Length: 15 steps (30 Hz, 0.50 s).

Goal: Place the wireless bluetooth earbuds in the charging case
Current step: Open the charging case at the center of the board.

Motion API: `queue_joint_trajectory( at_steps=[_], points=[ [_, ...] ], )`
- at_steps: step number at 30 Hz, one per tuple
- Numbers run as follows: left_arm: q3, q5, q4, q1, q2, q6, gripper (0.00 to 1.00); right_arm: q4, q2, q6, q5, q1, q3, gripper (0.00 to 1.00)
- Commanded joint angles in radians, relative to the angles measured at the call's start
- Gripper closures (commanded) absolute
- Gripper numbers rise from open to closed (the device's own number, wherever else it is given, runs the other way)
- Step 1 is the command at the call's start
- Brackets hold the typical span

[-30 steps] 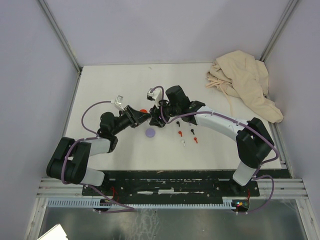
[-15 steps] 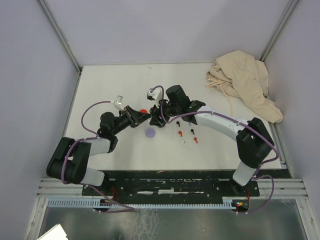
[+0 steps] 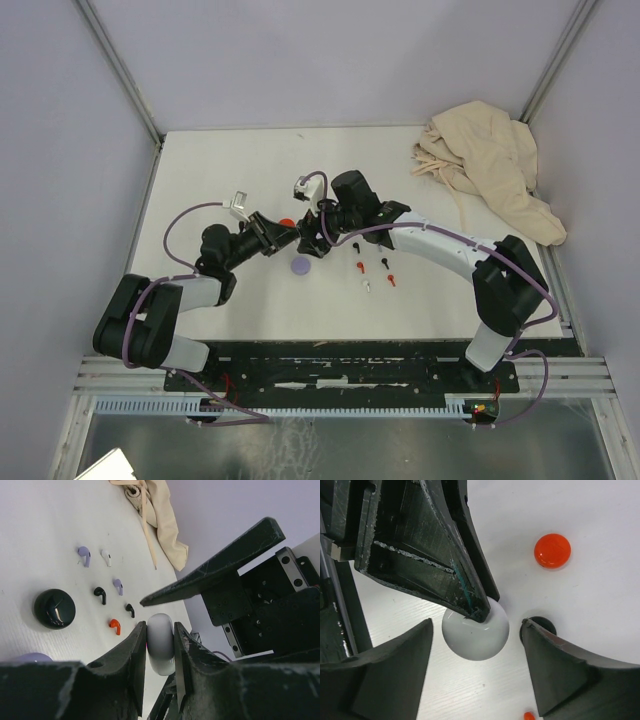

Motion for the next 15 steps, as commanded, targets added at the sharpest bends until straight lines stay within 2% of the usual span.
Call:
queue_joint_trajectory(
  at_steps=[1,3,7,11,15],
  points=[
    [0.007,-0.005,0.011,-0.013,-0.027,0.054,0.97,0.056,-0.042,0.022,0.033,-0.003,0.022,0.14],
    [0.013,-0.017,-0.009,-0.011,-0.033,0.065,0.97,0.074,-0.075,0.040,0.051,-0.008,0.005,0.06],
    [0.020,-0.056,-0.041,-0.010,-0.046,0.077,0.97,0.076,-0.150,0.077,0.128,-0.017,-0.023,0.00],
    [0.012,-0.110,-0.043,-0.011,-0.051,0.070,0.97,0.023,-0.203,0.159,0.325,-0.029,-0.025,0.00],
    [-0.009,-0.152,0.012,-0.012,-0.046,0.031,0.97,-0.006,-0.182,0.265,0.386,-0.033,-0.007,0.01]
  ],
)
